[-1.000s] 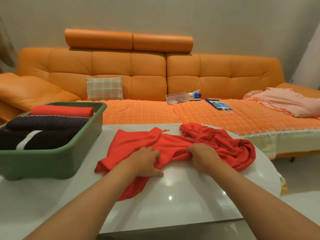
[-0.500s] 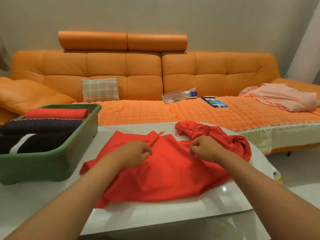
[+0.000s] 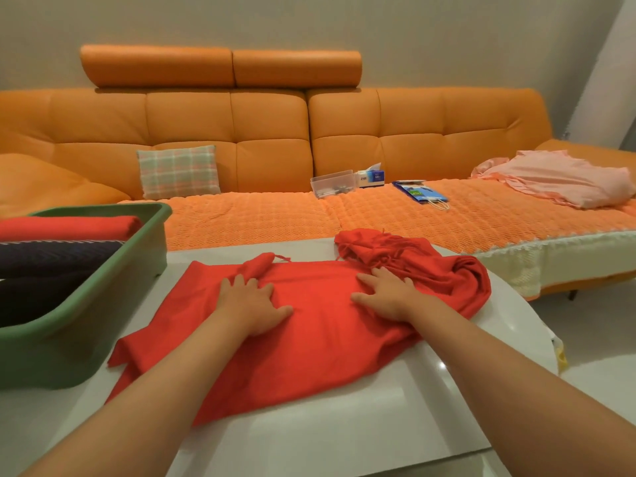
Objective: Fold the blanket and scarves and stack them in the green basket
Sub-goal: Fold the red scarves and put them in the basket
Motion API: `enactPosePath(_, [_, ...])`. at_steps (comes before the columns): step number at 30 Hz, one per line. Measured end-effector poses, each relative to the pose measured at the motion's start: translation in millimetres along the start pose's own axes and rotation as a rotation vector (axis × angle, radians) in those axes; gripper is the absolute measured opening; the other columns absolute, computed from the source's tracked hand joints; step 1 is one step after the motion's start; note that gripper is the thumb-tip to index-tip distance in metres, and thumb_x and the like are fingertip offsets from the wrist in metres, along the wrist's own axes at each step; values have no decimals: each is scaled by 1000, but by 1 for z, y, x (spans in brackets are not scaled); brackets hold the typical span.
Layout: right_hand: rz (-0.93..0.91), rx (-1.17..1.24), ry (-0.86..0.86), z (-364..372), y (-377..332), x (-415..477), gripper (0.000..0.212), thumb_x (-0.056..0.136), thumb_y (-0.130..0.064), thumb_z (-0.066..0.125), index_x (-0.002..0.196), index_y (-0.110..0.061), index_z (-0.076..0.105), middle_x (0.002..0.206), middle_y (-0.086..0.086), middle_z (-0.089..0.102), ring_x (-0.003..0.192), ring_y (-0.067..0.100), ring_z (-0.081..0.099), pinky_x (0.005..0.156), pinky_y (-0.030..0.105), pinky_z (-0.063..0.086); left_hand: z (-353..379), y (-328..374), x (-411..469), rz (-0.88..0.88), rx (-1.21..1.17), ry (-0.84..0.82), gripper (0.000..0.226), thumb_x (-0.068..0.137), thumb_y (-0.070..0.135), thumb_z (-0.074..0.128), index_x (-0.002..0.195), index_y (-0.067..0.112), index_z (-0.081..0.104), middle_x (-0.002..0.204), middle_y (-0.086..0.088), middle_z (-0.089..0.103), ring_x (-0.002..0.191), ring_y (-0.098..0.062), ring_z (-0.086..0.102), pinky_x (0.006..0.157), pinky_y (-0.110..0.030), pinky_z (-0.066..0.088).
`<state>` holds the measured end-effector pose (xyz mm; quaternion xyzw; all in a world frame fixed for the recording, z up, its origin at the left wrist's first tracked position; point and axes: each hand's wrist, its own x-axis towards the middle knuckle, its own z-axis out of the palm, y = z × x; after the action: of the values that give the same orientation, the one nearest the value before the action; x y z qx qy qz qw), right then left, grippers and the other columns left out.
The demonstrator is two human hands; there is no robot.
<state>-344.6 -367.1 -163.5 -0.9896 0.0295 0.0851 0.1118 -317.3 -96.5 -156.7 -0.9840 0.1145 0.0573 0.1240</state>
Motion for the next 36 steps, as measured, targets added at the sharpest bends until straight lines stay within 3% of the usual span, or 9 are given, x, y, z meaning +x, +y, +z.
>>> enactPosePath(5, [-38,-18,10,1,1,17,73,95,-63,42,158,-33,20,167,3,4,154,19,-1,120,58,0,11,-3,16,-79,-95,-55,82,89,78,11,157,33,6,165,-5,7,151,-36,2,118,-57,-4])
enactPosePath(9, [-164,-19,181,-6,0,11,55,95,-47,53,147,-31,44,160,3,31,148,21,24,119,48,19,6,2,13,-14,-45,189,70,93,67,30,151,28,31,157,-7,30,145,-31,21,117,-48,15])
enactPosePath(13, [-284,68,362,-24,-4,-15,5,81,-30,61,85,-32,64,98,-4,63,97,20,59,83,36,46,-15,28,-6,191,-104,500,39,87,48,56,123,31,59,128,-1,55,122,-26,47,99,-42,31])
enactPosePath(16, [-322,255,208,-36,-6,-42,24,69,-32,52,51,-19,43,51,-1,45,51,16,41,53,38,35,-29,48,-39,494,-473,521,8,88,34,59,95,30,59,84,10,61,83,-16,60,71,-32,41])
enactPosePath(18, [-313,305,97,-41,-5,-63,27,65,-30,48,43,-15,42,41,-1,41,42,15,35,46,34,32,-32,58,-64,688,-517,523,9,85,36,57,84,28,54,64,13,53,62,-12,53,56,-28,38])
enactPosePath(22, [-295,214,-45,-37,4,-89,17,73,-18,60,58,-20,69,57,-4,67,49,7,59,52,22,47,-16,62,-84,875,-368,518,12,78,36,57,74,25,53,66,9,57,58,-12,52,50,-25,36])
enactPosePath(28, [-392,-30,158,-11,14,-82,21,76,-26,68,95,-30,77,93,-11,67,83,11,59,74,25,47,6,40,-72,772,-369,379,25,83,48,51,98,31,61,93,12,52,90,-9,52,68,-29,46])
enactPosePath(33, [-395,-75,232,-5,11,-67,10,86,-28,65,85,-25,75,88,-3,60,85,18,56,74,34,46,7,31,-65,696,-374,452,15,88,32,58,91,25,71,88,7,62,83,-13,58,66,-25,38])
enactPosePath(36, [-364,18,256,-10,6,-63,24,97,-26,54,74,-20,57,79,-2,53,77,20,49,70,34,35,1,31,-61,577,-444,506,24,91,30,50,77,18,65,77,3,64,73,-19,57,65,-33,41])
